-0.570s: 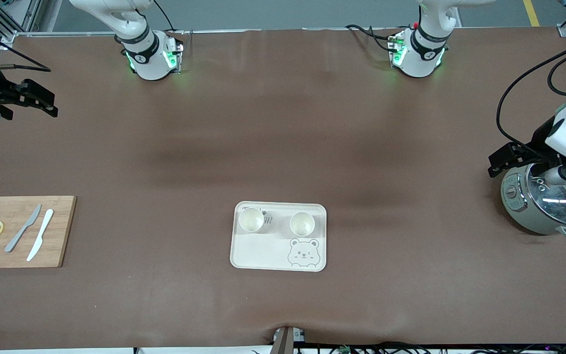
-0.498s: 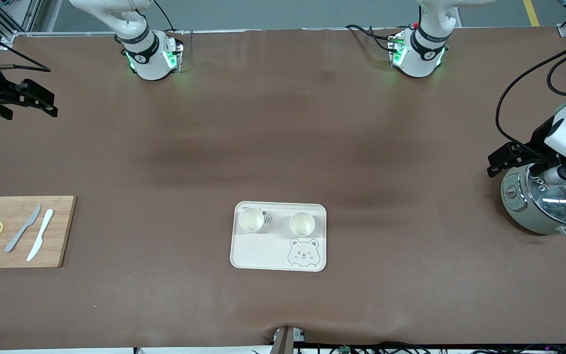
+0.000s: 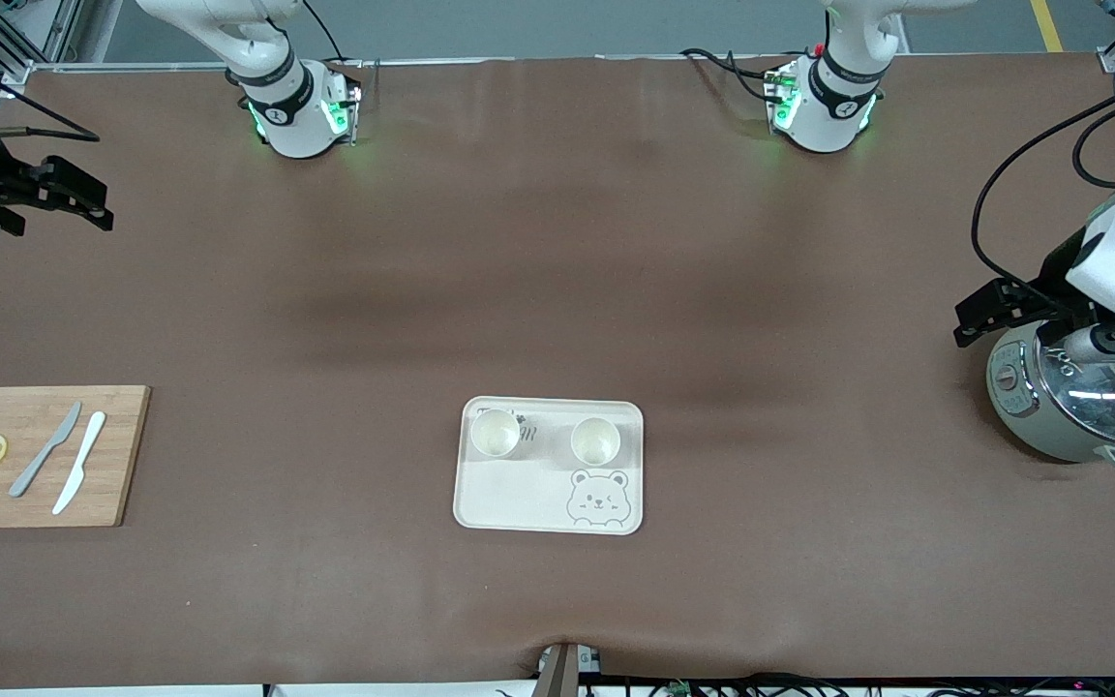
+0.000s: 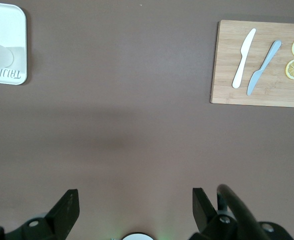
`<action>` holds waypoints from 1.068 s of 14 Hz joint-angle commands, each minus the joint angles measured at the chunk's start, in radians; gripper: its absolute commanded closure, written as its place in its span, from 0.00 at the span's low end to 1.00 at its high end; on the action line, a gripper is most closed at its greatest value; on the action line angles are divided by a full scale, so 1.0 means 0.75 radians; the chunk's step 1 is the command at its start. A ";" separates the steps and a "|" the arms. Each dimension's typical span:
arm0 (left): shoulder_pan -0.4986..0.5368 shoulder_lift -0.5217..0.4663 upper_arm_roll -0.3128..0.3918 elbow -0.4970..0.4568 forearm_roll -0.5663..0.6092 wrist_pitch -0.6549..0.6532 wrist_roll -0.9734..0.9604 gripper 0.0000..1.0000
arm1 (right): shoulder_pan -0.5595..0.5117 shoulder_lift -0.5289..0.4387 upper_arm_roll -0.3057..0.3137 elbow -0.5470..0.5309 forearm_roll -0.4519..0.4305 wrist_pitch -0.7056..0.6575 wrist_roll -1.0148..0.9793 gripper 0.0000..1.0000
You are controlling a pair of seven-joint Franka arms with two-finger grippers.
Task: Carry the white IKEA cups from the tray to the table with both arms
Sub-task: 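Move the left gripper from rest toward the white cups on the tray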
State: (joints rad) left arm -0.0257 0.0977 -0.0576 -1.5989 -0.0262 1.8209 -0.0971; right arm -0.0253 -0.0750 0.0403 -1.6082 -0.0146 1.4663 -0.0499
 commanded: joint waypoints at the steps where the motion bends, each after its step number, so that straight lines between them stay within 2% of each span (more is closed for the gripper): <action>1: 0.002 0.017 -0.038 0.037 -0.016 -0.023 -0.172 0.00 | 0.005 0.000 -0.003 0.007 -0.003 -0.008 0.021 0.00; 3: 0.000 0.037 -0.062 0.066 -0.018 -0.023 -0.308 0.00 | 0.007 0.002 -0.003 0.009 -0.003 -0.004 0.021 0.00; 9: -0.013 0.066 -0.164 0.054 0.004 -0.055 -0.308 0.00 | -0.015 0.006 -0.011 0.009 -0.001 0.000 0.011 0.00; 11: -0.035 0.080 -0.169 0.056 0.010 -0.053 -0.310 0.00 | 0.005 0.012 -0.005 0.021 -0.001 0.004 0.021 0.00; 13: -0.041 0.119 -0.171 0.078 -0.026 -0.041 -0.345 0.00 | 0.011 0.016 -0.003 0.036 -0.001 0.004 0.021 0.00; 15: -0.072 0.184 -0.177 0.164 -0.024 -0.041 -0.390 0.00 | 0.009 0.022 -0.003 0.036 0.001 0.004 0.021 0.00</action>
State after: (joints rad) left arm -0.0633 0.1780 -0.1823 -1.5568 -0.0300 1.8041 -0.3620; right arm -0.0230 -0.0716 0.0378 -1.6045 -0.0143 1.4762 -0.0495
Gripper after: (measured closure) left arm 0.000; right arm 0.000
